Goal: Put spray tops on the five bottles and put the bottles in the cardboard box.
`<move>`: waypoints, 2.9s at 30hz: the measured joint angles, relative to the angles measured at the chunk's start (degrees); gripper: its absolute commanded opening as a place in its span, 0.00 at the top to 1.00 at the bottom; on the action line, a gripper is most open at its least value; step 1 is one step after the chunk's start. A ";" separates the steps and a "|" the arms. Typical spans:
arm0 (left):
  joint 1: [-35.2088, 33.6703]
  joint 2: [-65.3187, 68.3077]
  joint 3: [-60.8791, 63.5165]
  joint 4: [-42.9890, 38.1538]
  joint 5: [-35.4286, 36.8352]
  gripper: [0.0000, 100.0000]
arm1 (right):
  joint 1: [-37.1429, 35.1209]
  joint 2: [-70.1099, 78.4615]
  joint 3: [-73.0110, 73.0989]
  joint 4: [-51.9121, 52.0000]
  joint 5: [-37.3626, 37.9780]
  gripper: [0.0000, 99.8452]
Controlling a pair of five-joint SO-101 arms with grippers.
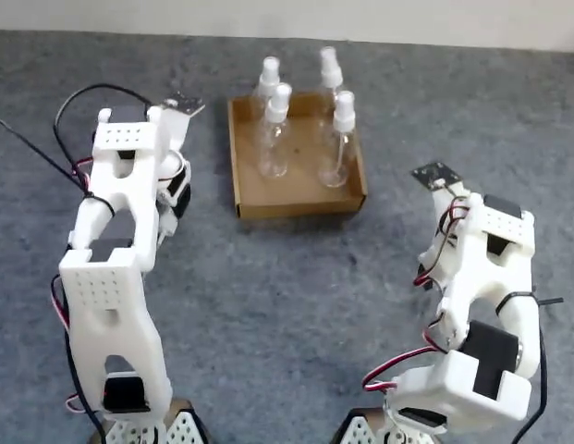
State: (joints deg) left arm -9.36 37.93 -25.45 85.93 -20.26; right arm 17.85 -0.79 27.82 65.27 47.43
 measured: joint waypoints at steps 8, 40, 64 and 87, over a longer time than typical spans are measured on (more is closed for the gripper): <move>0.18 0.44 5.19 -4.75 0.00 1.00 | 0.00 0.00 0.00 0.00 0.00 0.84; 9.49 -69.98 56.79 -13.89 13.54 0.99 | 0.26 -0.62 0.00 2.99 -8.97 0.72; 9.41 -70.15 57.14 -14.15 13.54 0.99 | 4.13 0.00 0.00 2.11 -0.97 0.94; 9.41 -92.22 52.48 -16.53 19.60 1.00 | -46.77 -42.37 6.51 -0.44 -25.14 1.00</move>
State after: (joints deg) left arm 0.04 -54.29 27.03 69.41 -0.66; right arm -28.92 -43.16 34.33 64.84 22.29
